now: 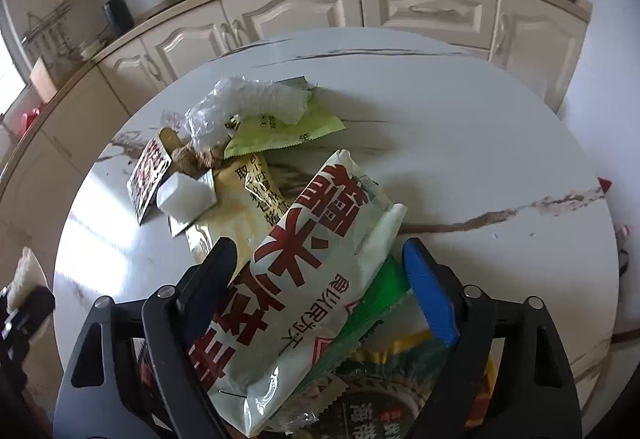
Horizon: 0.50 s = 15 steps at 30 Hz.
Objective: Collect trash
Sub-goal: 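Grasp the bread chunk with the left tool while the right tool grasps the white snack bag, then lift the bread with the left tool while the right tool regrips the snack bag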
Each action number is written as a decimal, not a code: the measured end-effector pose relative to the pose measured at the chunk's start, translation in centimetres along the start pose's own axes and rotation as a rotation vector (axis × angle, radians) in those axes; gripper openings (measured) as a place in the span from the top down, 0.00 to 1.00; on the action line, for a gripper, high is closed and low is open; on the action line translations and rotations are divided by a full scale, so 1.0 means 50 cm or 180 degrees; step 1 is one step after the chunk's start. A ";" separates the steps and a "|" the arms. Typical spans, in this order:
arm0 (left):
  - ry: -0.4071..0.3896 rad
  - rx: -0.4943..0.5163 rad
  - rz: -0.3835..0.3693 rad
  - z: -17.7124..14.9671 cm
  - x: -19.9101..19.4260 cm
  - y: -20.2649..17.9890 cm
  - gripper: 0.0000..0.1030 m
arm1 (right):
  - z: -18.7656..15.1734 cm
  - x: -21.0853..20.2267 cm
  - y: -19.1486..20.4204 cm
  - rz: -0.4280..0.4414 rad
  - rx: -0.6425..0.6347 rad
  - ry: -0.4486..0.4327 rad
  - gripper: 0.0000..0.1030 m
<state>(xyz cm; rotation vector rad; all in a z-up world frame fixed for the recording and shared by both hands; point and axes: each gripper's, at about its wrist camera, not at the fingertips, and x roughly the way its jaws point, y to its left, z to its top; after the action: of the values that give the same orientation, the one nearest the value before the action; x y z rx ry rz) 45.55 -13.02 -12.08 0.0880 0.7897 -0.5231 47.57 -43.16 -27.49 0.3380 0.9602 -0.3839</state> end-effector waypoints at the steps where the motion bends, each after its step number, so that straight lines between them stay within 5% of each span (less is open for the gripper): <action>1: -0.0007 -0.0002 -0.0002 -0.002 -0.007 0.001 0.53 | -0.002 -0.003 -0.006 0.0024 0.0011 -0.0020 0.23; 3: -0.0009 -0.0007 0.0002 0.000 -0.017 -0.003 0.53 | -0.003 -0.010 -0.018 0.0099 0.0046 -0.0053 0.33; 10: -0.0037 -0.0008 0.0031 -0.006 -0.058 -0.012 0.53 | -0.003 -0.023 -0.028 0.0081 -0.0117 -0.0010 0.42; 13: -0.0044 -0.0005 0.0033 -0.014 -0.072 -0.017 0.53 | -0.004 -0.041 -0.048 -0.0066 -0.0036 -0.0031 0.39; 15: -0.0030 -0.0008 0.0027 -0.017 -0.078 -0.020 0.53 | -0.006 -0.046 -0.057 -0.0136 0.0081 0.0031 0.16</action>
<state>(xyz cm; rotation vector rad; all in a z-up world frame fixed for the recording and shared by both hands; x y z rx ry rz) 42.27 -12.04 -9.85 0.0865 0.7804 -0.5140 44.84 -45.17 -26.03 0.3431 0.9741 -0.4340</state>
